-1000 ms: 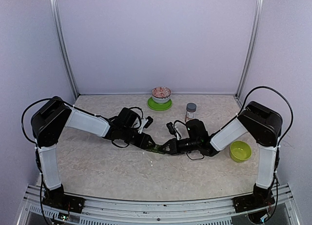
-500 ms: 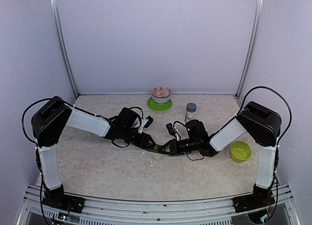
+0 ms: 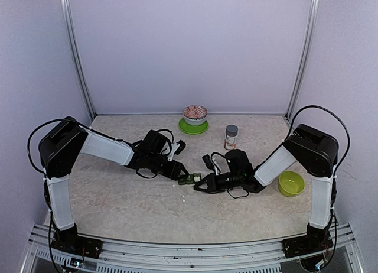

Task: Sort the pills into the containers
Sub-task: Close the lid of the pill container on the pill container.

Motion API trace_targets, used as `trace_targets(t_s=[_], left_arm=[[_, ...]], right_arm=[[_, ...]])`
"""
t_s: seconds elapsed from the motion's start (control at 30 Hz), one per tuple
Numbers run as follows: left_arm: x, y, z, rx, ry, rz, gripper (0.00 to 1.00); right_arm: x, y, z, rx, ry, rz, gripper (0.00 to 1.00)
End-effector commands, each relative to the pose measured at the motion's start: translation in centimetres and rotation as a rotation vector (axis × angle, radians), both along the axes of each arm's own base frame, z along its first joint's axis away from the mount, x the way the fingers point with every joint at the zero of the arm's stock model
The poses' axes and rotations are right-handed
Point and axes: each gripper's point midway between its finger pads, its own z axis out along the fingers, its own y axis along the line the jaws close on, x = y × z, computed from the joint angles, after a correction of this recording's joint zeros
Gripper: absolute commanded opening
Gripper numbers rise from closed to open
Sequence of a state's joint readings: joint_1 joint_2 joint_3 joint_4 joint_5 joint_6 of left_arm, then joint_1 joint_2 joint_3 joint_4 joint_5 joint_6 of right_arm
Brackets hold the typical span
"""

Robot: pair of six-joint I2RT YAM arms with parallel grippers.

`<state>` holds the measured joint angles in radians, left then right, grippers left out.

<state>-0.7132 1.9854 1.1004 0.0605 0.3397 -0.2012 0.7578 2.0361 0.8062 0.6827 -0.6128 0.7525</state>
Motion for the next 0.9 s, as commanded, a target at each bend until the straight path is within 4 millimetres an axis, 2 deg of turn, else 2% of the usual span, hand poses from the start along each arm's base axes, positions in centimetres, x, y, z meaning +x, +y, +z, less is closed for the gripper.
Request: trace_targets(t_s=[0.0,0.1,0.27,0.33,0.4,0.53,0.7,0.87], left_arm=[[-1.2,2.1,-4.0,0.116,0.084,0.022,0.51],[-1.1,2.1,-4.0,0.116,0.084,0.021,0.51],[-1.1,2.2,-3.9,0.117,0.082,0.022,0.51],[-1.2,2.1,-3.9,0.116,0.083,0.021,0.51],[-1.1,2.1,-3.9,0.115,0.083,0.021,0.51],[-1.2,2.1,-3.9,0.116,0.084,0.019,0.51],[-1.2,2.1,-3.9,0.118,0.082,0.021,0.51],[-1.2,2.2,-4.0,0.123,0.081,0.025,0.51]], right_arm=[[-1.2,-0.2,0.4,0.007,0.004,0.043,0.00],[-1.5,-0.2,3.2,0.047,-0.061,0.066,0.00],[-0.9,-0.7,7.6,0.028,-0.229,0.074,0.18],[0.3,-1.0,8.7,-0.010,-0.291,0.040,0.22],[1.6,-1.3,9.0,-0.052,-0.323,-0.004,0.20],[3.8,-1.2,8.9,-0.077,-0.337,-0.069,0.00],[5.2,0.0,7.1,-0.104,-0.312,-0.070,0.00],[5.1,0.4,5.3,-0.119,-0.268,-0.046,0.00]])
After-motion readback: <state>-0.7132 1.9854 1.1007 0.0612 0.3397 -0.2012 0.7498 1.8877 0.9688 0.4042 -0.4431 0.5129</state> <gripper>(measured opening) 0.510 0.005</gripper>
